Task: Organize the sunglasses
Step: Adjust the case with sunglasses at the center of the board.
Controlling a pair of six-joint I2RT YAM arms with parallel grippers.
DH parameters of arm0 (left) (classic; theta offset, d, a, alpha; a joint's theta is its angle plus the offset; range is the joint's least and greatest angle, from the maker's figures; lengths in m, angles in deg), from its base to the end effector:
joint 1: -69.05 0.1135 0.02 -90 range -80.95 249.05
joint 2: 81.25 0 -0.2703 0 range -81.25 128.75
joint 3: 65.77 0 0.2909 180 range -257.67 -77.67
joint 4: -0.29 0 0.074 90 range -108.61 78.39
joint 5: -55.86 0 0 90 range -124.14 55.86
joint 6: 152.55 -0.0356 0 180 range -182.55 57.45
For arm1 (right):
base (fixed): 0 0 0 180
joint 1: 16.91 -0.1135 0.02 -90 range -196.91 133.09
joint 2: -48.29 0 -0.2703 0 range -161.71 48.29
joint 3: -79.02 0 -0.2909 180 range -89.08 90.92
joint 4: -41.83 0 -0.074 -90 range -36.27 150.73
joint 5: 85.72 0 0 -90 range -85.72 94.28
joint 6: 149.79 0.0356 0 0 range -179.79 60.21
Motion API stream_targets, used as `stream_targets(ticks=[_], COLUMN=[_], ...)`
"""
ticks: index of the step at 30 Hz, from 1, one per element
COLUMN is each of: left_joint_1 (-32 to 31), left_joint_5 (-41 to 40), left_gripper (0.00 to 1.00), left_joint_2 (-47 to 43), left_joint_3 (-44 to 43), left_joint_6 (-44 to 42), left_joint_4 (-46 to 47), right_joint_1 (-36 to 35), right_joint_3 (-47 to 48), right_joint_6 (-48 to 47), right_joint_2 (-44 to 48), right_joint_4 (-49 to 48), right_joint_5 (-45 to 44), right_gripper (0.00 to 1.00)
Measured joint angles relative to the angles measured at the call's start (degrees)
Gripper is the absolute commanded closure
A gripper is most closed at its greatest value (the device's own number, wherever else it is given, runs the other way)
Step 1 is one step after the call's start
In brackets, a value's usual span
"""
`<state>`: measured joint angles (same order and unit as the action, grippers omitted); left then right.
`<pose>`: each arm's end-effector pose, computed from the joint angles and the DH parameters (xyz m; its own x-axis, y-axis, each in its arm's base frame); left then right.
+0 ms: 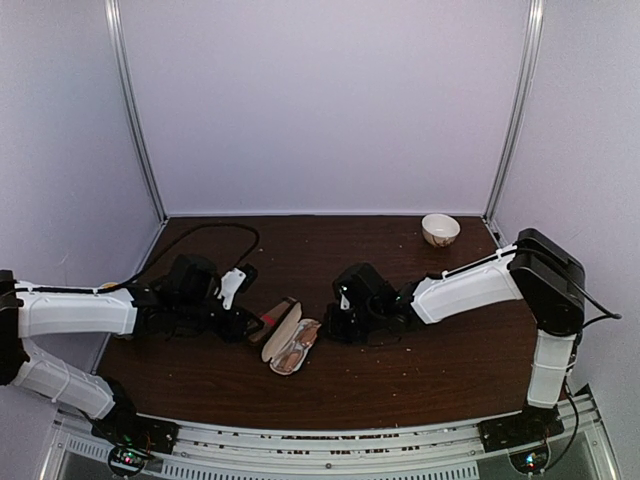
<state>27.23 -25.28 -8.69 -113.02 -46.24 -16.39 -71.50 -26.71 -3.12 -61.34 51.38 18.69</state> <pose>0.2073 -0.1929 0.1740 -0.6875 0.2428 -0.6844 0.5742 0.7587 -0.3076 0.2390 0.3514 0.1232 -0.9696 0.0327 -0.2423 -0.1481 0.7102 0.6883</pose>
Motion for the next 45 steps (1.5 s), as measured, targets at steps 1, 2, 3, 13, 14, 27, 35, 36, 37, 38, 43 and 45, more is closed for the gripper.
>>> stream_targets(ticks=[1, 2, 3, 13, 14, 27, 35, 36, 37, 38, 43, 45], left_joint_1=[0.0, 0.0, 0.0, 0.02, 0.02, 0.15, 0.15, 0.15, 0.15, 0.15, 0.15, 0.15], left_joint_5=[0.0, 0.0, 0.02, 1.99, 2.38, 5.99, 6.56, 6.54, 6.54, 6.49, 5.95, 5.53], left_gripper=[0.56, 0.56, 0.56, 0.56, 0.56, 0.58, 0.6, 0.6, 0.6, 0.6, 0.6, 0.59], left_joint_2=[0.09, 0.17, 0.24, 3.61, 4.35, 10.43, 12.35, 12.35, 12.35, 12.35, 11.74, 10.97], left_joint_3=[0.0, 0.0, 0.0, -0.85, -1.2, -3.37, -5.09, -5.27, -5.4, -5.44, -5.44, -5.44], left_joint_6=[0.0, 0.0, 0.0, 0.0, 0.0, 0.04, 0.04, 0.04, 0.04, 0.04, 0.04, 0.07], left_joint_4=[0.0, 0.0, -0.04, 0.0, 0.0, 0.24, 0.11, 0.0, -0.02, 0.0, -0.63, -1.4], right_joint_1=[-0.02, -0.02, 0.0, -0.02, -0.02, -0.02, -0.02, -0.02, -0.02, -0.02, -0.02, -0.02], right_joint_3=[0.13, 0.26, 0.33, 2.86, 3.13, 6.08, 7.5, 7.5, 7.5, 7.5, 7.5, 7.48], right_joint_6=[-0.02, -0.04, -0.11, -1.7, -1.95, -3.39, -4.37, -4.57, -4.94, -5.33, -7.56, -8.9], right_joint_2=[-0.17, -0.26, -0.33, -2.4, -2.71, -5.6, -7.39, -7.39, -7.34, -7.28, -5.27, -3.41], right_joint_4=[-0.02, -0.04, -0.09, -0.15, -0.17, 0.13, -0.9, -0.87, -0.81, -0.63, 2.47, 4.17], right_joint_5=[0.15, 0.24, 0.33, 1.44, 1.46, 2.19, 3.54, 3.56, 3.56, 3.56, 3.26, 3.04], right_gripper=[0.98, 0.98, 0.97, 0.98, 0.98, 0.98, 0.98, 0.98, 0.98, 0.97, 0.93, 0.91])
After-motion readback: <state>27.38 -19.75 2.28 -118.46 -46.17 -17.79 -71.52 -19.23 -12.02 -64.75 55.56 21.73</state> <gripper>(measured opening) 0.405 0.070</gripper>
